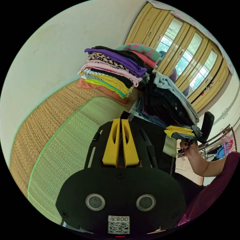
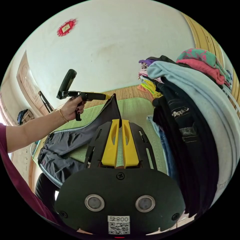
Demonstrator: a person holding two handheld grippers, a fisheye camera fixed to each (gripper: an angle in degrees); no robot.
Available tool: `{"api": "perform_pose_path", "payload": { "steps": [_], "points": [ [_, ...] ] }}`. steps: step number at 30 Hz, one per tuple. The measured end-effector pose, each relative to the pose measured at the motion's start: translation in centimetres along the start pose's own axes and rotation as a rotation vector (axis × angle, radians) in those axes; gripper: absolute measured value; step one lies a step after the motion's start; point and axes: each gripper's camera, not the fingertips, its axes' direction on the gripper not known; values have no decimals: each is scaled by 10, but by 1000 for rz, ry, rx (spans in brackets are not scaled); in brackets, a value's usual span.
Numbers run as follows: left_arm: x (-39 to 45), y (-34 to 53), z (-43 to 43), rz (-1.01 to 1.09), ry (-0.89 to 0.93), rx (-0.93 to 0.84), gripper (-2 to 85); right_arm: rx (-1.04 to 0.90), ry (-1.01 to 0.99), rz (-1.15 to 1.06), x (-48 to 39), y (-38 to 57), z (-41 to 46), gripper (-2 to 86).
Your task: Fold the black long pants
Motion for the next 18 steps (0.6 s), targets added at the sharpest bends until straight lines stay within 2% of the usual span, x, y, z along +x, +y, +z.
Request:
{"api": "perform_pose_path", "payload": {
  "steps": [5, 8, 10, 15, 18],
  "points": [
    [25, -33, 68, -19, -55, -76, 22, -51, 58, 54, 26, -2, -2, 7],
    [32, -29, 111, -55, -100, -175, 39, -163, 84, 132, 52, 7, 20, 7],
    [34, -19, 117, -84, -113, -164, 46, -219, 142, 165, 64, 21, 25, 10],
    [67, 38, 122, -43, 176, -173, 63, -284, 116, 103, 56, 54, 0, 51],
    [108, 82, 141, -2, 255, -256, 72, -343, 122, 77, 42, 93, -28, 65]
  ]
}}
